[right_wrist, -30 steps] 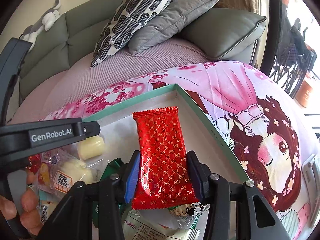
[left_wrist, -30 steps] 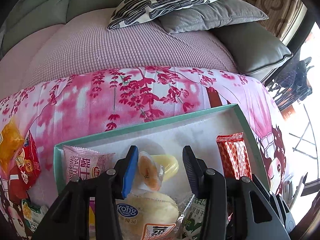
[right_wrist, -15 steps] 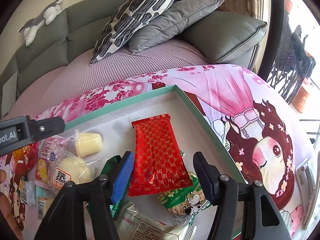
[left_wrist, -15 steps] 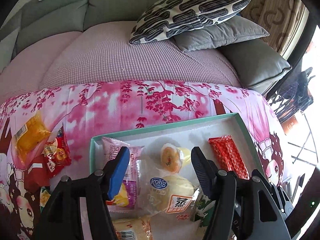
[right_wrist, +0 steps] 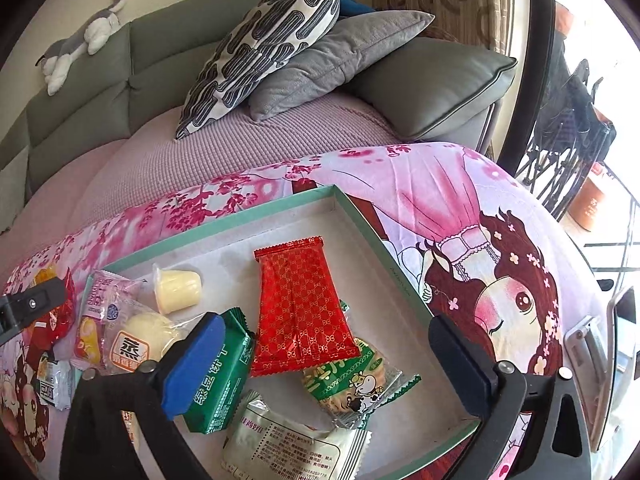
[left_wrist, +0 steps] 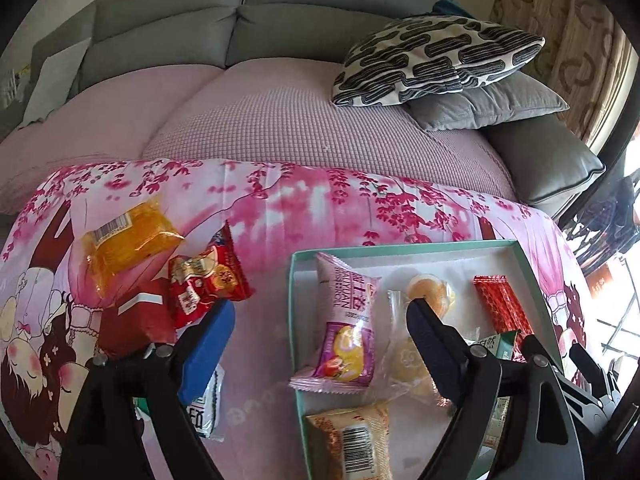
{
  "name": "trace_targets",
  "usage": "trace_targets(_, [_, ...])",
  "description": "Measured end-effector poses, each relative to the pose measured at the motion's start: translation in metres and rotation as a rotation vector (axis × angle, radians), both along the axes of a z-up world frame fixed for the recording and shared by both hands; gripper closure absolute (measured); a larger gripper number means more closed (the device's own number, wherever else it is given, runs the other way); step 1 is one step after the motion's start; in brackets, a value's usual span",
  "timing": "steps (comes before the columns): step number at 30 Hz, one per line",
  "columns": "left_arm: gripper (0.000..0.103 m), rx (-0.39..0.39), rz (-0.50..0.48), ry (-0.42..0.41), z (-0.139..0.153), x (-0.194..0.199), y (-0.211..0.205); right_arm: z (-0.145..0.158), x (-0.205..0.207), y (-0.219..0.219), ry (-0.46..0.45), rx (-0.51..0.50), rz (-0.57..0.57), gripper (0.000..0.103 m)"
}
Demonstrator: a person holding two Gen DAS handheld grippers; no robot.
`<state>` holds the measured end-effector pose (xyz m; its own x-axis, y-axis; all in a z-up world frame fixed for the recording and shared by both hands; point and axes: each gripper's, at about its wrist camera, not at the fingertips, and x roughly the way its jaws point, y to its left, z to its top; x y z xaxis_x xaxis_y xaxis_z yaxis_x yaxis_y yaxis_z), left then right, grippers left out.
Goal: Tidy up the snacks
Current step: 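Move both open tools back over the snack pile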
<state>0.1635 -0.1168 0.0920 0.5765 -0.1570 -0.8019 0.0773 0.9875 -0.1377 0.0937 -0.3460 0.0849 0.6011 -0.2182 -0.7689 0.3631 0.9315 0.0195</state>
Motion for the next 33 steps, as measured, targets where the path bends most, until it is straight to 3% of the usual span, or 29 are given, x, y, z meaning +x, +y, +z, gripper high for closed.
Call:
trace_targets(3, [0.001,0.001,0.041,-0.038,0.001,-0.008,0.016,0.004,-0.003,0.005,-0.010,-0.009,0.007,0.000])
trace_targets(8, [0.001,-0.020,0.101,-0.082,0.001,-0.022,0.045,0.009,-0.004,0.018,-0.019,-0.009,0.043,0.000])
trace_targets(15, [0.001,0.044,0.181,-0.138,-0.001,-0.039,0.080,0.018,-0.004,0.047,-0.055,0.034,0.095,0.000])
trace_targets(33, [0.001,0.086,0.363,-0.145,-0.009,-0.055,0.159,0.016,0.003,0.149,-0.110,0.042,0.292,0.000])
